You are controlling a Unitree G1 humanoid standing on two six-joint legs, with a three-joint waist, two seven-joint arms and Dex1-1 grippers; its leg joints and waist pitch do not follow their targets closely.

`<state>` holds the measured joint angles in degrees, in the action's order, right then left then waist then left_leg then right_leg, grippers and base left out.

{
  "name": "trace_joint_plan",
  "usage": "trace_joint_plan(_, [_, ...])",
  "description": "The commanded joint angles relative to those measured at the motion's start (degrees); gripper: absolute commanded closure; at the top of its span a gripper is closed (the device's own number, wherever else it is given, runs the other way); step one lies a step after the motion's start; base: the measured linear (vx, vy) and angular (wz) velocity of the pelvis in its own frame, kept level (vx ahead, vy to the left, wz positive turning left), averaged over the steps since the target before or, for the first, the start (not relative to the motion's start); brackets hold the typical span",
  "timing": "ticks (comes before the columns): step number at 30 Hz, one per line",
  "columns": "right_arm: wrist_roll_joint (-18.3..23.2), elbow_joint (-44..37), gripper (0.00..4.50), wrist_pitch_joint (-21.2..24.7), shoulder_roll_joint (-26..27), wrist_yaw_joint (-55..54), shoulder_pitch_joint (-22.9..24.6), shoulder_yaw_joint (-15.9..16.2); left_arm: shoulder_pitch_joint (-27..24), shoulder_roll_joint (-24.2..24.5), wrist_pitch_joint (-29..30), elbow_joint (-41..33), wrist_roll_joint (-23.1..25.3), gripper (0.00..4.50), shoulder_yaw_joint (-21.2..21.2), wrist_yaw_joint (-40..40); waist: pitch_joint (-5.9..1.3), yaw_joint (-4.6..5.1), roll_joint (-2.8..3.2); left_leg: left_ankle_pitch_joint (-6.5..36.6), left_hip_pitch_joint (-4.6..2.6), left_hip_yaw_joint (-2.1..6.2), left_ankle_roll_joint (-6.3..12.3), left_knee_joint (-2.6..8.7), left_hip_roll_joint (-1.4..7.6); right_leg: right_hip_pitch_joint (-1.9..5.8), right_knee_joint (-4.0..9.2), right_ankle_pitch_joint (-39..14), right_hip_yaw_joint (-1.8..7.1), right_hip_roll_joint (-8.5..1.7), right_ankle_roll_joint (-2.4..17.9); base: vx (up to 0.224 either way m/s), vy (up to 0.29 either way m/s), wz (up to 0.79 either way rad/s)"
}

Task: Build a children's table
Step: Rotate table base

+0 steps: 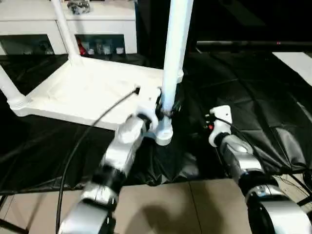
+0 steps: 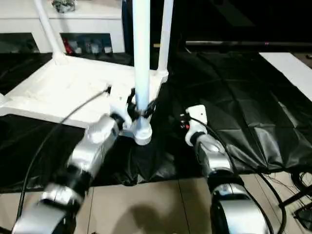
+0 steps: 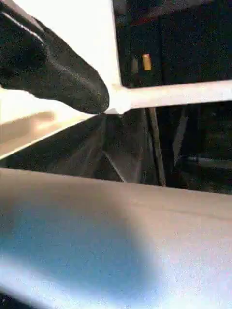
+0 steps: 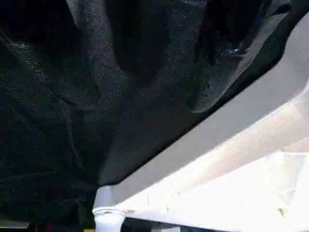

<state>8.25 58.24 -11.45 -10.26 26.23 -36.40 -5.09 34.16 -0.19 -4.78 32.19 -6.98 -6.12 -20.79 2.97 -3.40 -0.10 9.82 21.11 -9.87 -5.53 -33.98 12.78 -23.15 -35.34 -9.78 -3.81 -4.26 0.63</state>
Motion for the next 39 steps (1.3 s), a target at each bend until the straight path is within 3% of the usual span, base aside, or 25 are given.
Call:
trace_joint_plan(1, [0.97,-4.71,1.25,0.76,-0.52,1.58,1.83,-0.26,-2.18,-0.11,1.18,-4.73,-1.73,0.05,0.18,-1.92,-4.2,-0.5,-0.34,12.73,-0.14,-0.37,3.83,3.4,0.12,3.19,4.42,-12.13,1.85,-3.01,12.81,0.0,0.0,0.0])
trace_joint_plan(2, [1.01,-5.07,1.25,0.85,-0.53,1.73,2.02,-0.22,-2.43,-0.07,1.23,-5.09,-1.84,0.05,0.12,-2.1,-4.24,-0.73,-0.3,12.54,-0.19,-0.37,3.99,3.43,0.26,3.18,4.39,-11.55,1.88,-3.04,12.95,0.0,0.0,0.0])
trace_joint_plan(4, [1.87,-12.8,1.25,2.82,-1.0,4.69,6.26,0.82,-7.85,1.19,3.2,-12.89,-4.28,0.05,-0.87,-5.53,-4.09,-0.92,-0.26,12.31,0.0,-0.23,4.33,3.7,0.57,3.33,4.26,-10.35,1.92,-3.06,12.74,0.0,0.0,0.0])
trace_joint_plan(6, [2.31,-18.75,1.25,4.4,-1.6,6.31,9.44,1.73,-12.15,3.31,5.28,-18.69,-5.57,0.05,-1.3,-7.15,-4.17,-0.8,-0.05,13.1,-0.33,-0.31,4.03,3.73,0.58,2.96,4.32,-10.95,1.93,-2.84,12.54,0.0,0.0,0.0])
trace_joint_plan(9, [2.57,-22.74,1.25,5.48,-2.28,6.91,11.38,2.09,-16.13,5.88,8.81,-24.01,-6.66,0.05,-1.14,-7.89,-3.96,-0.55,0.07,13.89,-0.2,-0.29,3.27,3.95,0.58,2.91,4.28,-11.25,1.98,-2.65,11.88,0.0,0.0,0.0])
trace_joint_plan(13, [2.63,-28.03,1.25,7.21,-3.86,6.49,13.81,1.99,-23.47,10.57,11.94,-33.2,-8.94,0.05,0.09,-10.34,-3.24,-0.09,-0.06,19.27,-0.56,-0.34,1.47,4.33,0.41,2.1,5.46,-21.74,2.03,-2.54,8.58,0.0,0.0,0.0])
trace_joint_plan(14, [2.63,-28.03,1.25,7.21,-3.86,6.49,13.81,1.99,-23.47,10.57,11.94,-33.2,-8.94,0.05,0.09,-10.34,-3.28,-0.09,-0.01,19.35,-0.63,-0.33,1.29,4.37,0.39,2.04,5.58,-21.81,2.13,-2.44,7.85,0.0,0.0,0.0])
trace_joint_plan(17, [2.39,-36.64,1.25,12.73,-4.11,3.88,18.37,1.45,-28.15,11.08,14.58,-39.66,-8.36,0.05,5.43,-5.19,-3.02,0.01,-0.29,19.67,-0.41,-0.3,0.84,4.5,0.25,2.06,5.75,-23.36,2.11,-2.29,6.3,0.0,0.0,0.0])
trace_joint_plan(19, [2.37,-37.3,1.25,12.98,-4.06,3.75,18.8,1.5,-28.37,10.98,14.69,-39.95,-8.16,0.05,5.77,-4.66,-3.02,0.0,-0.25,19.72,-0.45,-0.29,0.8,4.47,0.15,1.98,5.95,-24.38,2.1,-2.26,5.47,0.0,0.0,0.0])
trace_joint_plan(20, [2.28,-45.53,1.25,15.89,-3.38,2.04,24.25,2.1,-31.08,9.78,15.06,-43.55,-6.03,0.05,9.54,1.62,-3.04,-0.05,-0.35,18.8,-0.24,-0.22,0.77,4.49,0.22,2.09,5.9,-23.67,2.17,-2.15,4.5,0.0,0.0,0.0])
trace_joint_plan(25, [2.61,-56.44,1.25,18.79,-1.21,-2.51,31.1,2.76,-37.23,8.13,15.68,-48.63,-1.46,0.05,11.28,9.64,-2.91,0.44,-0.4,19.3,0.23,0.03,0.88,4.83,0.1,1.95,6.17,-25.55,2.03,-2.03,2.0,0.0,0.0,0.0])
trace_joint_plan(27, [3.07,-57.64,1.25,19.44,-0.73,-3.29,31.91,2.6,-38.44,7.47,15.35,-49.11,-0.93,0.05,11.35,10.64,-2.86,0.52,-0.37,20.38,-0.14,0.0,0.8,4.7,0.06,1.48,6.46,-26.95,2.07,-1.97,1.47,0.0,0.0,0.0])
trace_joint_plan(29, [3.43,-59.29,1.25,20.52,-0.21,-4.12,33.25,2.62,-40.24,6.11,14.7,-50.03,-0.02,0.05,11.37,12.36,-2.44,0.8,-0.52,26.49,-1.04,0.16,0.02,4.8,-0.08,1.1,7.27,-34.67,1.7,-1.9,-0.67,0.0,0.0,0.0])
trace_joint_plan(30, [3.43,-59.29,1.25,20.52,-0.21,-4.12,33.25,2.62,-40.24,6.11,14.7,-50.03,-0.02,0.05,11.37,12.36,-2.32,1.09,-0.4,30.69,-1.99,0.39,-0.35,4.64,-0.35,0.82,8.02,-39.66,1.21,-1.65,-2.2,0.0,0.0,0.0])
trace_joint_plan(31, [2.28,-60.2,1.25,20.74,-0.48,-4.23,33.91,3.27,-40.94,5.58,15.53,-51.03,1.05,0.05,10.81,13.39,-2.03,1.45,-0.28,35.11,-3.58,0.55,-0.17,4.38,-0.45,0.39,8.85,-43.22,0.24,-1.06,-2.53,0.0,0.0,0.0])
trace_joint_plan(33, [1.84,-61.66,1.25,22.05,-0.58,-4.61,34.26,3.62,-40.86,5.47,16.23,-51.68,1.68,0.05,10.45,14.37,-1.53,2.03,-0.38,38.84,-5.26,0.66,0.94,4.21,-0.55,0.74,10.11,-44.68,-1.42,-0.21,-2.23,0.0,0.0,0.0])
trace_joint_plan(34, [1.73,-62.02,1.25,22.47,-0.6,-4.8,34.23,3.71,-40.67,5.48,16.41,-51.76,1.85,0.05,10.38,14.7,-0.71,3.0,-0.21,43.14,-6.4,0.95,1.21,4.22,-0.4,1.07,10.95,-45.12,-3.65,0.72,-2.61,0.0,0.0,0.0])
trace_joint_plan(35, [1.52,-62.31,1.25,22.67,-0.73,-4.9,34.05,3.89,-40.29,5.5,16.71,-51.79,2.0,0.05,10.38,15.12,-0.61,3.28,0.28,45.21,-6.98,1.23,1.35,4.58,0.03,1.73,11.19,-44.0,-4.66,0.75,-2.57,0.04,0.019,-0.24])
trace_joint_plan(36, [1.57,-62.29,1.25,22.77,-0.83,-4.77,33.78,3.99,-39.93,5.55,17.01,-51.7,2.01,0.05,10.45,15.38,-0.52,3.9,0.79,48.02,-4.19,2.17,1.25,6.99,1.56,5.71,7.39,-38.31,-4.68,0.05,-2.6,0.009,0.021,-0.35])
trace_joint_plan(37, [1.64,-62.26,1.25,22.87,-0.85,-4.82,33.64,3.99,-39.85,5.51,17.09,-51.73,1.99,0.05,10.52,15.43,0.04,3.49,1.41,53.47,-1.61,2.66,1.22,11.12,3.72,8.87,-0.02,-29.94,-3.06,-0.61,-1.38,0.009,0.021,-0.35])
trace_joint_plan(38, [1.76,-62.22,1.25,23.05,-0.88,-4.9,33.41,3.98,-39.73,5.45,17.21,-51.78,1.97,0.05,10.63,15.52,-0.51,1.77,1.22,52.25,0.04,2.3,2.78,10.51,1.52,10.25,-2.22,-25.47,-0.9,-1.36,-0.88,0.0,0.0,0.0])
trace_joint_plan(39, [1.85,-62.34,1.25,23.43,-1.12,-4.84,33.09,4.22,-39.74,5.21,17.32,-52.03,2.06,0.05,10.79,15.58,-0.79,2.27,-1.14,45.19,1.62,2.56,5.96,7.75,-1.17,10.5,1.57,-34.25,0.11,-2.83,-3.18,0.046,-0.022,0.39])
